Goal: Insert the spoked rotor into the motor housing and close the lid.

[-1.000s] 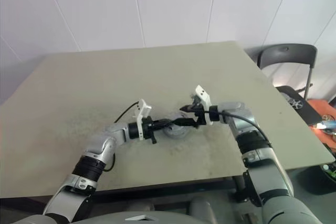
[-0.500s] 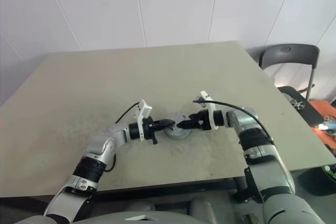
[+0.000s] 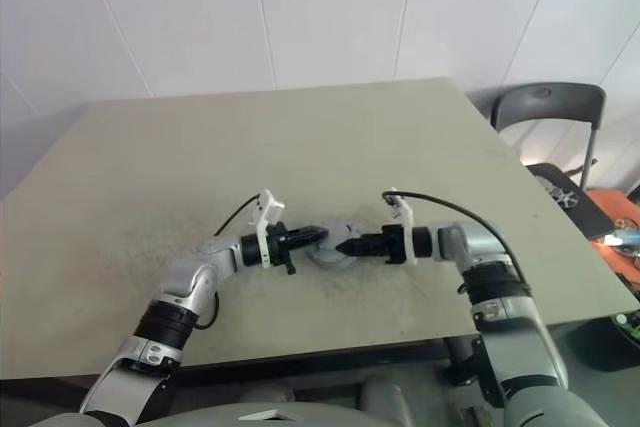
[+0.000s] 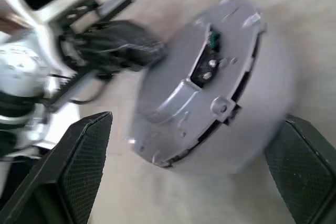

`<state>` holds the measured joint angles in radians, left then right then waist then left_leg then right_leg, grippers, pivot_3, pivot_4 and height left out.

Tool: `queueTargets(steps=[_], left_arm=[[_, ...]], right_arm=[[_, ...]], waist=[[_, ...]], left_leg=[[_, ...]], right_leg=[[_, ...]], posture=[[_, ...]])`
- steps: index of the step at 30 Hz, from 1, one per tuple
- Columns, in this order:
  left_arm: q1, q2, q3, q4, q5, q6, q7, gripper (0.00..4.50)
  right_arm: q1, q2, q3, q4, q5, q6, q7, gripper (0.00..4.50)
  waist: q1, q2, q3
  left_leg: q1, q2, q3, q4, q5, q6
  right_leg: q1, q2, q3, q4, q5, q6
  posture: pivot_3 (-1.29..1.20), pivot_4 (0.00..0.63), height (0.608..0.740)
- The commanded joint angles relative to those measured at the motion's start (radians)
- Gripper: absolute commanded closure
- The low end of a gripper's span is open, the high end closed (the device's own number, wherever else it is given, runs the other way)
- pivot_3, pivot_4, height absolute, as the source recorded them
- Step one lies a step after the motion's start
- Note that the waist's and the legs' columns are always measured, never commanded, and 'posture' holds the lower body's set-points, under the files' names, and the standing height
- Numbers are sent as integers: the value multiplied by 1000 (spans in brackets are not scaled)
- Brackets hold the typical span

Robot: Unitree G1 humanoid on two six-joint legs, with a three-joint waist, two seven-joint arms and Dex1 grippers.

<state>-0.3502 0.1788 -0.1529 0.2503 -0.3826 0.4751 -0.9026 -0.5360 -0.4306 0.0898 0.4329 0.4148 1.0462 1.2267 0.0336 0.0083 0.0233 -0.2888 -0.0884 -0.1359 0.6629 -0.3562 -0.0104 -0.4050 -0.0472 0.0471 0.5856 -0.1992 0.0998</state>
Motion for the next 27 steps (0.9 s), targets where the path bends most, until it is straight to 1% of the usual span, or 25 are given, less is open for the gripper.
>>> queueTargets(steps=[1,5,9,10,11,12,14,15,18,21,27], left_arm=[[18,-9,-39,39,31,28,16,4500],[18,-10,-37,40,32,26,19,4500],[17,-10,-36,41,32,26,20,4500],[17,-9,-36,41,33,25,20,4500],[17,-9,-35,41,32,26,20,4500],[17,-10,-35,41,32,25,20,4500],[18,-10,-35,40,32,26,20,4500],[18,-10,-35,39,32,26,20,4500],[19,-11,-34,38,33,27,20,4500],[20,-12,-33,36,34,28,20,4500],[20,-13,-30,37,35,28,23,4500]], right_arm=[[7,64,9,-25,69,55,5,13],[0,76,-8,-12,62,60,-24,13],[-9,73,-9,6,57,48,-28,13],[-12,72,-10,10,57,47,-28,377],[-14,70,-11,11,57,47,-27,520],[-15,68,-9,12,58,45,-24,784],[-16,65,-6,10,60,43,-17,1479],[-16,64,-7,8,63,45,-13,1748],[-17,63,-7,4,69,51,-8,2394],[-15,64,-4,2,71,50,-7,2555],[-16,70,-7,0,76,51,-8,2589]], waist=[[-3,0,0],[-20,0,0],[-24,0,0],[-24,0,0],[-24,0,0],[-24,0,0],[-25,0,0],[-27,0,0],[-32,0,1],[-31,0,1],[-31,-1,1]], left_leg=[[0,0,0,0,0,0],[0,0,0,-1,0,0],[0,0,0,-1,0,0],[0,0,0,-1,0,0],[0,0,0,-1,0,0],[0,0,0,-1,0,0],[-1,0,0,-2,0,0],[-1,0,0,-2,0,0],[0,0,0,-1,0,-1],[1,0,0,-1,0,-1],[1,0,0,0,0,-1]], right_leg=[[0,0,0,0,0,0],[-1,0,0,0,0,0],[-1,0,0,0,0,0],[-1,0,0,0,0,0],[-1,0,0,0,0,0],[-1,0,0,0,0,0],[-1,0,0,0,0,1],[-1,0,0,0,0,1],[-1,0,0,1,0,1],[1,0,0,1,0,1],[1,0,0,1,0,1]], posture=[[0,0,740],[0,0,740],[0,0,740],[0,0,740],[0,0,740],[0,0,740],[0,0,740],[0,0,740],[0,0,740],[0,0,740],[0,0,740]])
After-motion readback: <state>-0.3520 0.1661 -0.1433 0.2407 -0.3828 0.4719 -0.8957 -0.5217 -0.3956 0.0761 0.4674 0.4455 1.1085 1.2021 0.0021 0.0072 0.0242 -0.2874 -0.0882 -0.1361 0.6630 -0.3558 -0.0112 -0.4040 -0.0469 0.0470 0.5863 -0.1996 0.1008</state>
